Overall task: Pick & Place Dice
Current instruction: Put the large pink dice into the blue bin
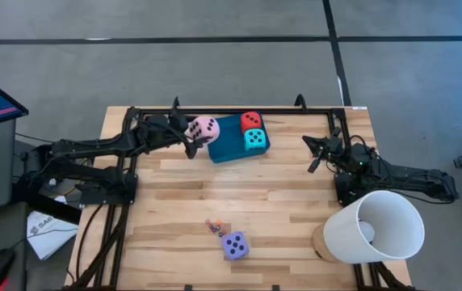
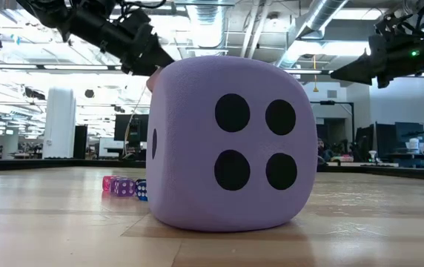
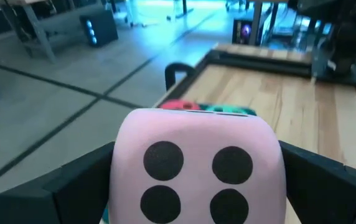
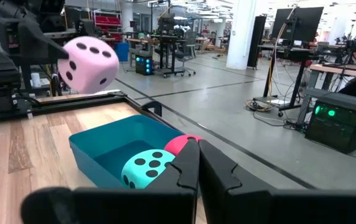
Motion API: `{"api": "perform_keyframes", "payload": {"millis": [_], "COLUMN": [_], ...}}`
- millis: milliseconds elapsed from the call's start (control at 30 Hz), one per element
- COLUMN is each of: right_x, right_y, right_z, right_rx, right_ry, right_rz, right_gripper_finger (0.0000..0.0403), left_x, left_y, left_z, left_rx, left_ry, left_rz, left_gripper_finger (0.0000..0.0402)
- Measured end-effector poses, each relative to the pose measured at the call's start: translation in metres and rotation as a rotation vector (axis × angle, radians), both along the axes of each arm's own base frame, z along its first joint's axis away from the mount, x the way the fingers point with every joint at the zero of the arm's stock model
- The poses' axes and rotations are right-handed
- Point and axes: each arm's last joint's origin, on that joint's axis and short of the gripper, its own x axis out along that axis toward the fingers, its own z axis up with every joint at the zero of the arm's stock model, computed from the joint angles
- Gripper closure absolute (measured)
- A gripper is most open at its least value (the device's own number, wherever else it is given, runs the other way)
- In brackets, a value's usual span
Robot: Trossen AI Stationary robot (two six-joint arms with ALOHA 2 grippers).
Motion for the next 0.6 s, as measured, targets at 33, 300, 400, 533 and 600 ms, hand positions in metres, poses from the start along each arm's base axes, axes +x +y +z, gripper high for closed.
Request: {"api": "perform_keyframes", "payload": {"millis": [33,300,400,533,600], "right_x": [0.0,0.0,0.0,0.0,0.0], "right_y": [0.0,0.0,0.0,0.0,0.0], "right_z": [0.0,0.003,0.004,0.005,0.005], "right_rx": [-0.001,-0.012,-0.015,-0.016,-0.016], "right_ry": [0.0,-0.027,-0.043,-0.046,-0.047], "right_rz": [0.0,0.0,0.001,0.002,0.002], "right_gripper_finger": [0.0403,0.0403,0.0403,0.0403,0.0403], "left_x": [0.0,0.008,0.016,0.028,0.032], "left_y": [0.001,0.011,0.018,0.028,0.034], "left_z": [0.001,-0.011,-0.025,-0.028,-0.027], "left_rx": [0.004,-0.029,-0.088,-0.147,-0.161], "left_ry": [-0.011,0.011,0.037,0.033,0.04], "left_rz": [0.003,-0.01,-0.037,-0.082,-0.096], "left_gripper_finger": [0.0005,0.0005,0.0005,0.0005,0.0005]}}
